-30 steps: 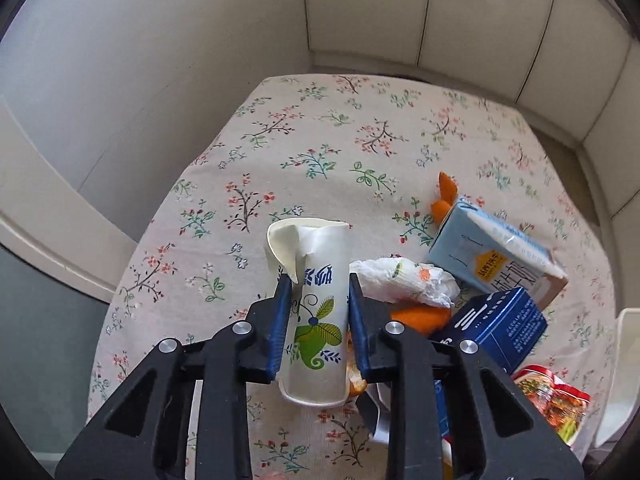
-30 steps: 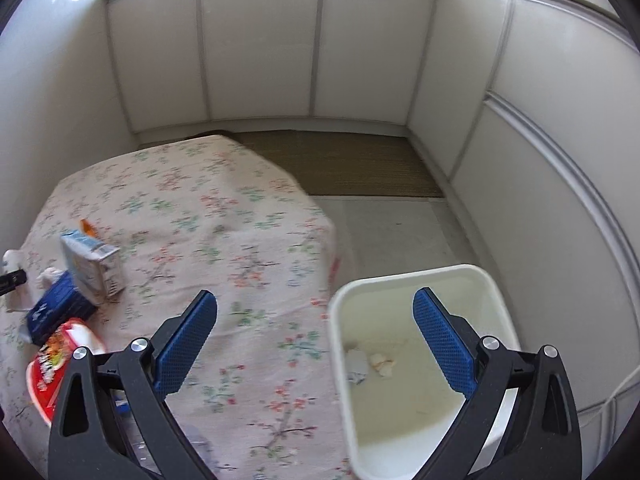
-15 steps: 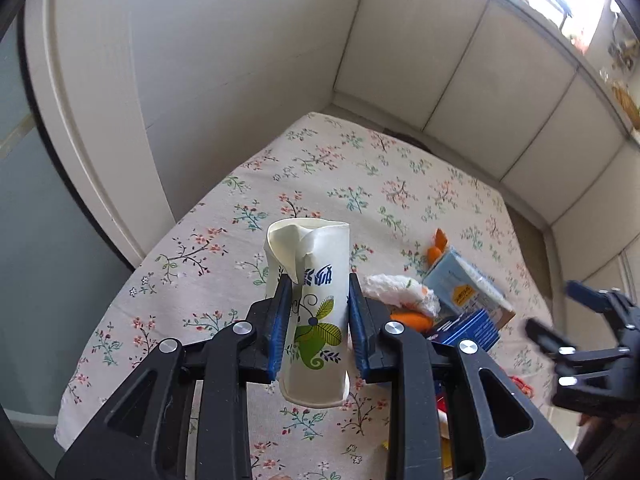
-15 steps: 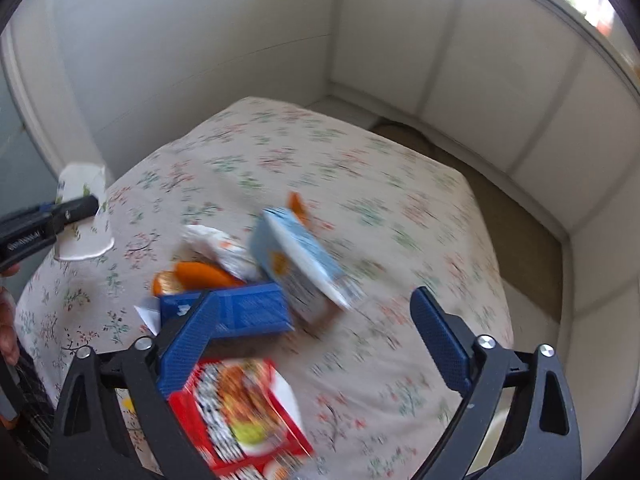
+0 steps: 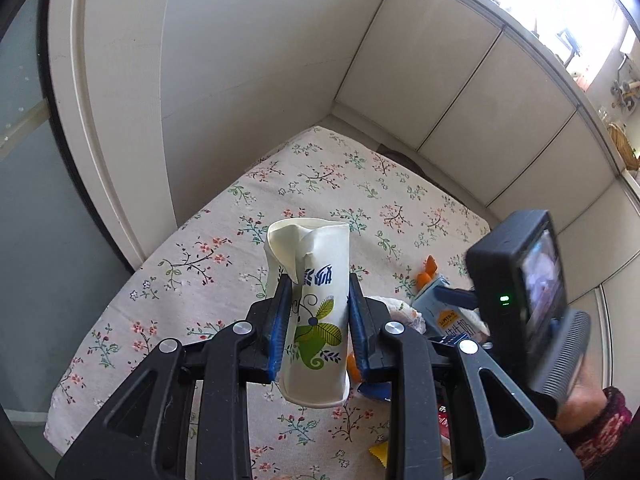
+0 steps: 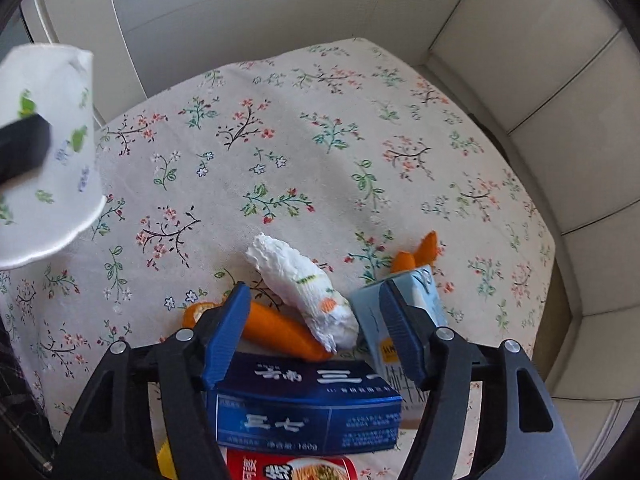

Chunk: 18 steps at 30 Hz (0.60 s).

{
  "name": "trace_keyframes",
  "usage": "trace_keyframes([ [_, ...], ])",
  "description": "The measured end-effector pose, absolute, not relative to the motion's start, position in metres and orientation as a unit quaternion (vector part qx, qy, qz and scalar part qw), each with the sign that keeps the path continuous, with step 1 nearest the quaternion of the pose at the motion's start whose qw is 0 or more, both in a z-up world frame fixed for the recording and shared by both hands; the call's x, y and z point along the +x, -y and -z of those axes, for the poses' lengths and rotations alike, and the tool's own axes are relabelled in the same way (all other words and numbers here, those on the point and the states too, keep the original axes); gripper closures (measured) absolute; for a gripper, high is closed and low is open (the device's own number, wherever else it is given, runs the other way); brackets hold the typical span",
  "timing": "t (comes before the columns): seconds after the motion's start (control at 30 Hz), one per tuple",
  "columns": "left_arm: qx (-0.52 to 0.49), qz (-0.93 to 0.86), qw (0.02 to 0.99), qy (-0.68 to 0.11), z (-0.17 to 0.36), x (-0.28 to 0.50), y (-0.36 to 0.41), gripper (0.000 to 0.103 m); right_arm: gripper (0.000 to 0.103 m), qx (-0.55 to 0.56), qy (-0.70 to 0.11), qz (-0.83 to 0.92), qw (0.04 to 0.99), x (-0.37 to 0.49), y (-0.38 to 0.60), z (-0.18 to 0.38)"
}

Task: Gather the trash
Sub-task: 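Grasp the white paper cup with the left gripper while the right gripper grasps a tissue roll, then carry the tissue roll with the right gripper over the bin and release it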

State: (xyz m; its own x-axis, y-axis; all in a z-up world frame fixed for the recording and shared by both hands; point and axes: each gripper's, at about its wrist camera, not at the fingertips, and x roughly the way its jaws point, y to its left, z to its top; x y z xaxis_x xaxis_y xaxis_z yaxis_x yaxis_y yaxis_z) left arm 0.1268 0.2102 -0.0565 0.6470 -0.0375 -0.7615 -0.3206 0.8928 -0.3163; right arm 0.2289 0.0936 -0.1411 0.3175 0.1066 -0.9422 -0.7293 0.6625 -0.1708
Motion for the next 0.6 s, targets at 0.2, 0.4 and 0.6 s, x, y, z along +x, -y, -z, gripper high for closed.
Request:
trace_keyframes([
  [0.2,-0.233,-0.078,0.875,-0.418,0.057,0.126,-0.214,0.077,0.059,-0.310,-0.530,-0.279,0.738,0.235,-0.101,0.160],
  [0.4,-0.237,-0.079,0.871,-0.423,0.059,0.130,-0.217,0.077,0.074,-0.286,-0.520,-0.269,0.759,0.236,-0.093,0.157],
  [0.6,-0.242,-0.076,0.870,-0.422,0.062,0.134,-0.216,0.077,0.074,-0.251,-0.492,-0.274,0.787,0.230,-0.084,0.126],
])
